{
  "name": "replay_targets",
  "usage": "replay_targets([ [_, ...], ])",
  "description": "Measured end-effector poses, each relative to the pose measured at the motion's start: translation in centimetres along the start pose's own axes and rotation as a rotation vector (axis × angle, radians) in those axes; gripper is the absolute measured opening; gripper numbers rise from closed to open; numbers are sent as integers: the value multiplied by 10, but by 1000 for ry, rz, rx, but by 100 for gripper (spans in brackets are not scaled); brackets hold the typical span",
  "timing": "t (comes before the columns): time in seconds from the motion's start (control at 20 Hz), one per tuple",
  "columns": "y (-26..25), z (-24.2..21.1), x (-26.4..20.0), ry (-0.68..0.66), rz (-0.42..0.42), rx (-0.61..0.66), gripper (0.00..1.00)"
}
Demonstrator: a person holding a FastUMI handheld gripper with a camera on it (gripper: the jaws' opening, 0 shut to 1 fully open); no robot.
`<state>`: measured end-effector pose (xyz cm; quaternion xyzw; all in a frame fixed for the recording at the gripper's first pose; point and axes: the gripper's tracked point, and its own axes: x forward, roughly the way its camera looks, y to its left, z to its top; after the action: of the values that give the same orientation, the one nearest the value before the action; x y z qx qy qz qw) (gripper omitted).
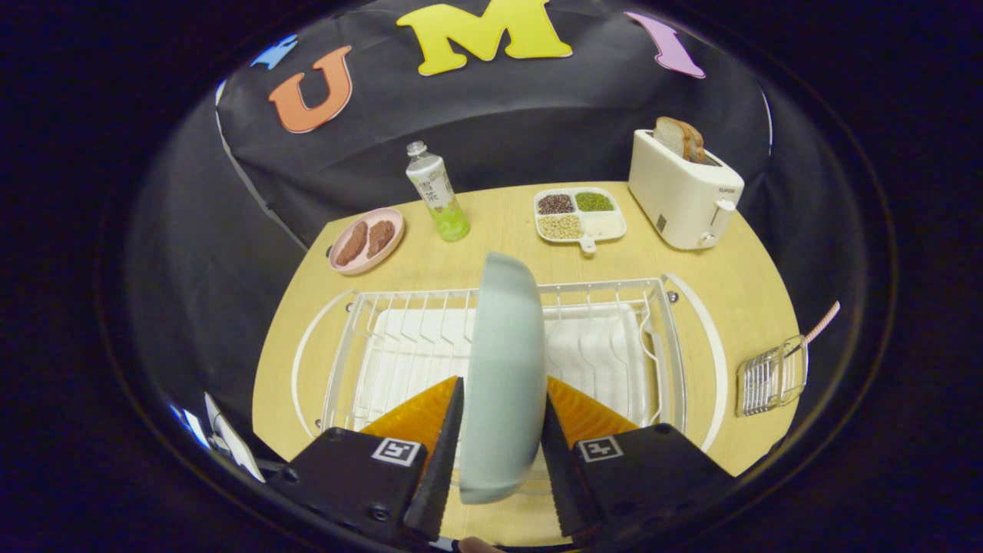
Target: Take the plate from the dish rack, then take the spoon from the basket and place it into the plate.
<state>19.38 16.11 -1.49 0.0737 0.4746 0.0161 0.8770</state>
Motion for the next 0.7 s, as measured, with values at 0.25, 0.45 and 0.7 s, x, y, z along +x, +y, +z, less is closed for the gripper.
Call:
replay_targets([
  [0.25, -6, 0, -1, 7, -124, 22, 43],
  [0.45, -17, 9, -10, -16, -198, 12, 39],
  [0.7, -30, 25, -27, -69, -323, -38, 35],
])
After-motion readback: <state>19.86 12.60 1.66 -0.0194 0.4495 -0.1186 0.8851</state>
